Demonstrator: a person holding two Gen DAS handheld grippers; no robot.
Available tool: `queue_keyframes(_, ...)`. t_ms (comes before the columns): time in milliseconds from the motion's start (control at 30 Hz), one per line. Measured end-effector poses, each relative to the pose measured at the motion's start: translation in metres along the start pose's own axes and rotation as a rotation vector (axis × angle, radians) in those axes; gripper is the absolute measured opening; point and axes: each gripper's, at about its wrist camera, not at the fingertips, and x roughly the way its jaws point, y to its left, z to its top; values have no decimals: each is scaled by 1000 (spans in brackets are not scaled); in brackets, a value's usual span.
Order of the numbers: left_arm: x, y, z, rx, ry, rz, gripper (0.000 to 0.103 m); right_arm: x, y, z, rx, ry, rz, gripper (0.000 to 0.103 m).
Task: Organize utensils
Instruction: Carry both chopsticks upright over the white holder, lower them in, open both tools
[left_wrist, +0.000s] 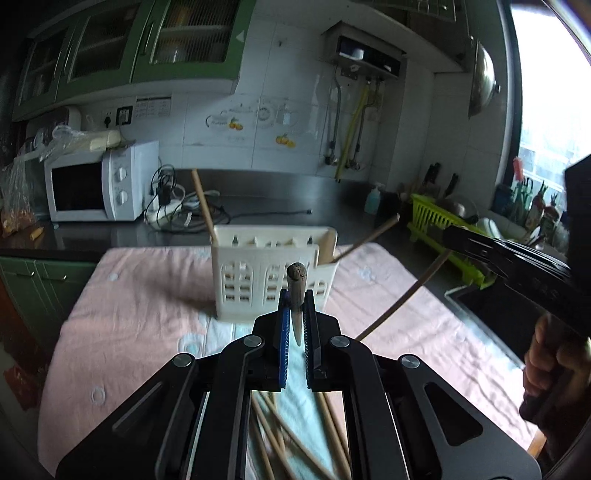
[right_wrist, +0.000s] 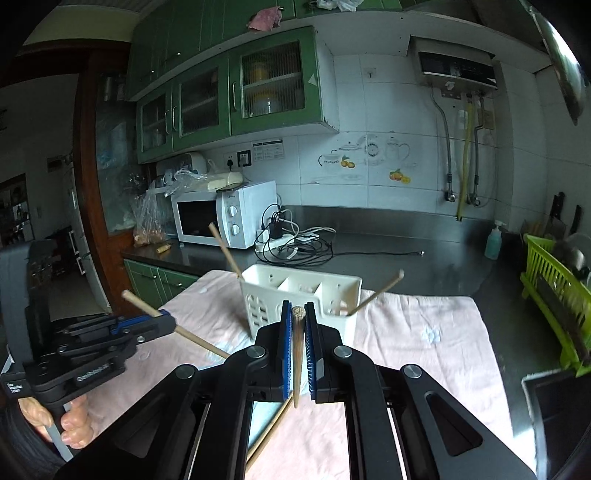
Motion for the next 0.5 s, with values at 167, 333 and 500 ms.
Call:
queue_keyframes(167, -5, -3, 28, 14, -43, -4, 5, 7, -17, 39, -8, -3, 11, 7)
queue_keyframes(333, -13, -4, 65, 21, -94, -18, 5, 10, -27, 77, -17, -19, 17, 7)
queue_keyframes(500, -16, -5, 100, 49, -169, 31, 5, 15, -30, 106, -46, -59, -12, 7)
